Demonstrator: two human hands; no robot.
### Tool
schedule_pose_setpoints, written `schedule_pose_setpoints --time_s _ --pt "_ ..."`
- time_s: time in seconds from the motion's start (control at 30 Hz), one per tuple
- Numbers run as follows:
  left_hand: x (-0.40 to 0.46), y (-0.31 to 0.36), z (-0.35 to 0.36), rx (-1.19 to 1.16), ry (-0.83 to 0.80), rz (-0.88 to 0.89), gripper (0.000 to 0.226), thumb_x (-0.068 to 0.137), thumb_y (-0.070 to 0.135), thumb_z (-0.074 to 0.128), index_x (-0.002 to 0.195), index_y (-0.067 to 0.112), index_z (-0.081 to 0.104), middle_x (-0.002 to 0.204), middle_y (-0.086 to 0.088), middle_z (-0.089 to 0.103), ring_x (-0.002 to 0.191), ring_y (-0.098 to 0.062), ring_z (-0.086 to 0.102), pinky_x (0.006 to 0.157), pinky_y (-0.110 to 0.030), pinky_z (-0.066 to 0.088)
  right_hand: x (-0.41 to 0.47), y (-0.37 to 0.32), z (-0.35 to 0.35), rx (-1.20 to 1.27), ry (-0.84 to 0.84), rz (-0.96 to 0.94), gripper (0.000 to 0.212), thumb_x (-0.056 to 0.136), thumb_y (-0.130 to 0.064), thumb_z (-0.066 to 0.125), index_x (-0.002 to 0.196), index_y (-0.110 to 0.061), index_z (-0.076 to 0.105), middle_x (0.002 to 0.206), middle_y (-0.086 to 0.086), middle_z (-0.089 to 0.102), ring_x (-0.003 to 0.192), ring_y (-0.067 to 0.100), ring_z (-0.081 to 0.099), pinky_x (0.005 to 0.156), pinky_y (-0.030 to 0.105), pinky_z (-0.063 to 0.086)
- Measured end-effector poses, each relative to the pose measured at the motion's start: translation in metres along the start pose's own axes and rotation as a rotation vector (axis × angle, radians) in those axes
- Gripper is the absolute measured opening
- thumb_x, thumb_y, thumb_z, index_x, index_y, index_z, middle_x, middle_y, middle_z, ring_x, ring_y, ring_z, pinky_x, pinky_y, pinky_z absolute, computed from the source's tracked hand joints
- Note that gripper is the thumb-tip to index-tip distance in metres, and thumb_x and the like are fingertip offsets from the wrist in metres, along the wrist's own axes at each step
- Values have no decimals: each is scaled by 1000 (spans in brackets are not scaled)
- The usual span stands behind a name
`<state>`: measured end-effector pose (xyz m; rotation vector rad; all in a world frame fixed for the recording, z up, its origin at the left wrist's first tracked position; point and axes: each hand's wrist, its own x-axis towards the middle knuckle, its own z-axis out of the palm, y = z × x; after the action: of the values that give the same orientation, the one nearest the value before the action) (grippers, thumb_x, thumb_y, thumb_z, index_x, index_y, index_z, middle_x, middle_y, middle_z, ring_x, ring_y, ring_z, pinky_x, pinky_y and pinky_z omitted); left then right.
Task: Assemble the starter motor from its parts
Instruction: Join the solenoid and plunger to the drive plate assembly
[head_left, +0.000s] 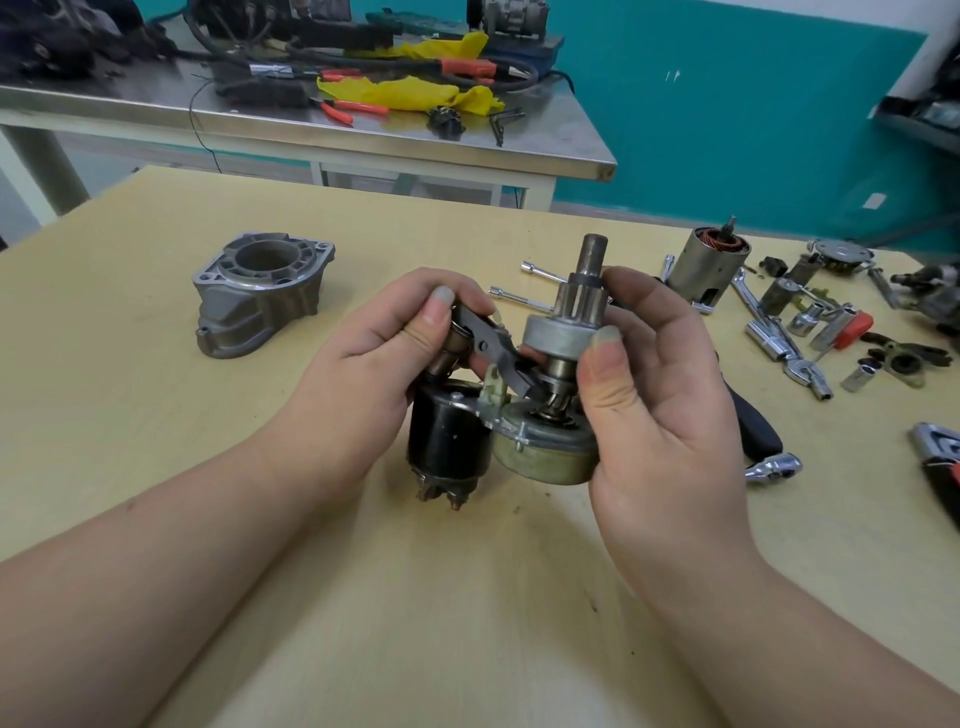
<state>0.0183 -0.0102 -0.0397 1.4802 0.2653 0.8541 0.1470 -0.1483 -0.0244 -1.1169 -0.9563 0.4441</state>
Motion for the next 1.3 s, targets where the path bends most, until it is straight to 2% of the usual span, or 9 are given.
schedule_pose_setpoints --time_s 0.3,0.47,0.57,0.73,0.83,0.93,1.07,1.2,1.3 --pt "3 2 2 -113 79 -37 31 113 20 43 104 19 73 85 -3 64 76 -14 63 71 -20 53 1 -5 -1 9 -6 5 38 91 -38 62 128 -36 56 120 -8 68 108 11 70 92 24 56" --pt "1 0 4 -146 106 -27 32 115 23 43 108 24 74 87 -7 69 82 -16 67 73 -24 56 0 -4 -1 -5 -15 -13 35 95 -29 61 129 -34 55 116 -13 68 107 5 68 93 24 56" --pt "-2 -1 6 -121 107 -6 30 115 26 44 112 25 74 94 -5 73 89 -15 68 82 -26 57 0 -4 -1 -6 -3 -11 35 94 -31 61 128 -34 55 119 -9 67 107 5 68 93 25 56" --pt "-8 -6 13 -67 195 -26 26 113 37 49 115 30 74 95 -1 75 89 -16 71 75 -30 59 1 -2 -1 -24 30 7 33 96 -30 60 129 -34 56 125 -1 66 112 11 68 100 36 57" --pt "-12 -8 19 -68 187 -34 26 115 39 47 119 30 71 95 -3 76 86 -15 74 67 -30 60 1 -1 -1 -23 49 4 33 97 -31 61 129 -33 55 129 3 65 120 19 67 105 46 55" --pt "-13 -8 21 -63 174 -27 26 115 38 46 121 28 69 99 -7 77 87 -16 74 67 -29 61 2 0 -3 -30 67 20 33 99 -35 62 131 -31 55 132 7 64 124 26 65 107 56 51" --pt "-10 -8 16 -78 137 -36 25 116 37 47 122 26 68 103 -6 78 95 -16 76 74 -27 61 2 2 -2 -16 81 33 38 93 -43 63 129 -36 57 131 4 65 123 23 65 107 56 52" --pt "-7 -6 7 -86 74 -77 26 115 39 49 127 24 67 106 -10 76 98 -22 76 81 -32 61 1 4 -2 20 53 49 37 98 -42 65 133 -32 57 131 -1 67 125 21 66 106 54 53" --pt "-7 -7 7 -114 71 -86 25 115 37 48 125 24 67 104 -5 75 94 -19 74 79 -30 60 -1 2 -1 94 -13 87 51 93 -47 62 139 -29 54 136 -1 67 130 24 63 109 54 50"
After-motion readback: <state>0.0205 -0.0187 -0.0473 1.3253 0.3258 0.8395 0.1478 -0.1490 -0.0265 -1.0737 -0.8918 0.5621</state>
